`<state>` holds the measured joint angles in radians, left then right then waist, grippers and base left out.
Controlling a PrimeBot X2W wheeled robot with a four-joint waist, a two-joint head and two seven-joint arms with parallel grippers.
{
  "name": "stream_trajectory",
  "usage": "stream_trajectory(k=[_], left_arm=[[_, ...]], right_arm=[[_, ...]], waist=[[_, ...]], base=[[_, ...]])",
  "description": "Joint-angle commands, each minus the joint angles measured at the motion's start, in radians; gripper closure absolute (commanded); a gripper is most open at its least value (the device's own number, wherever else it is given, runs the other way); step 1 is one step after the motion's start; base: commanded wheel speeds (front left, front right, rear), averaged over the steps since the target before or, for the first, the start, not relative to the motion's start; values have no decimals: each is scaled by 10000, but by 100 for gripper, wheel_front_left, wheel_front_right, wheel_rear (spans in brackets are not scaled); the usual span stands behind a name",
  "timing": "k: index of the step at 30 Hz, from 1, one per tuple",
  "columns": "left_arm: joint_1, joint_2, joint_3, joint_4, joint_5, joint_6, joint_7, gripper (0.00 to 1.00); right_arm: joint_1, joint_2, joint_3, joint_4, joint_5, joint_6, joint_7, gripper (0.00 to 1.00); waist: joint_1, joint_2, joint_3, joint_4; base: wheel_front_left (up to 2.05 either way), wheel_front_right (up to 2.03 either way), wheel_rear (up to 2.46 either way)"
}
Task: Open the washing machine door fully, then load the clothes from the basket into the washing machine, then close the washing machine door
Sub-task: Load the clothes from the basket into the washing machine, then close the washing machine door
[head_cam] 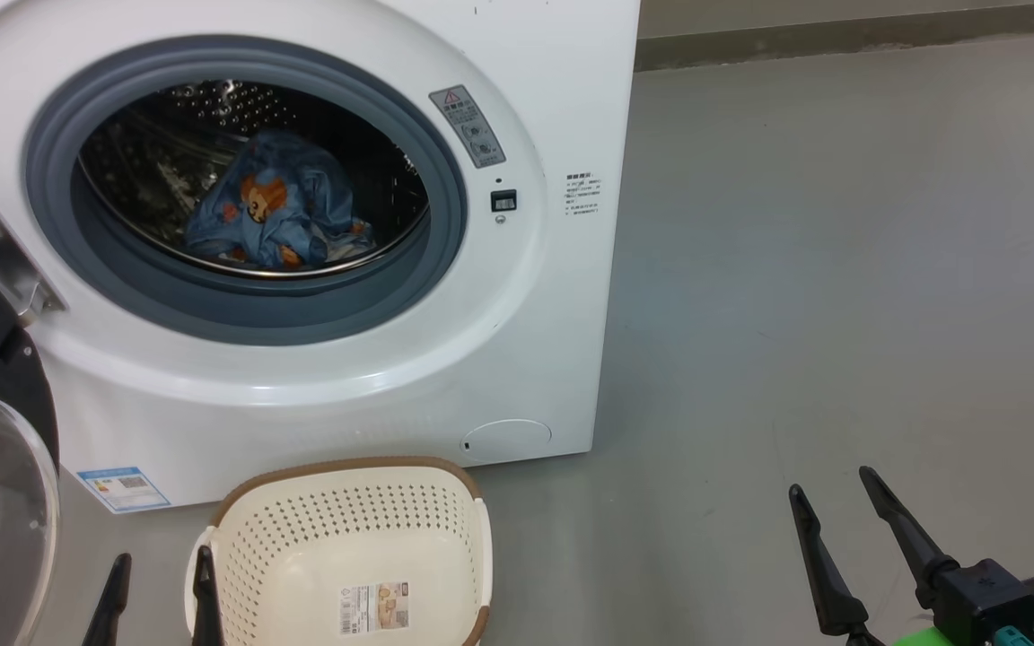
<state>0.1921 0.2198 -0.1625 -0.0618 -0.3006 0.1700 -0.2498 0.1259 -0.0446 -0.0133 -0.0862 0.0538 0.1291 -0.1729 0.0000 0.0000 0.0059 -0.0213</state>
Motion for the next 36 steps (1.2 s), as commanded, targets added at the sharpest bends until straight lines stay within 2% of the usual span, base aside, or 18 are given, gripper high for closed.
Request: stream_trajectory(k=[1,22,36], left_arm=[[-254,54,433,-158,100,-123,-120,0],[-323,-324,769,-75,545,-510,-120,0],[-355,-502,894,-20,729,-826,-120,0]], right_arm=[[-101,-56,222,-290,-64,16,12,0],[-163,-56,197,-341,-142,16,59,0],[-185,-56,223,-309,-117,16,61,0]], waist=[[0,0,5,0],[0,0,-83,79],[0,0,-125,95]], base=[[0,0,0],[-5,5,0],[-132,131,1]])
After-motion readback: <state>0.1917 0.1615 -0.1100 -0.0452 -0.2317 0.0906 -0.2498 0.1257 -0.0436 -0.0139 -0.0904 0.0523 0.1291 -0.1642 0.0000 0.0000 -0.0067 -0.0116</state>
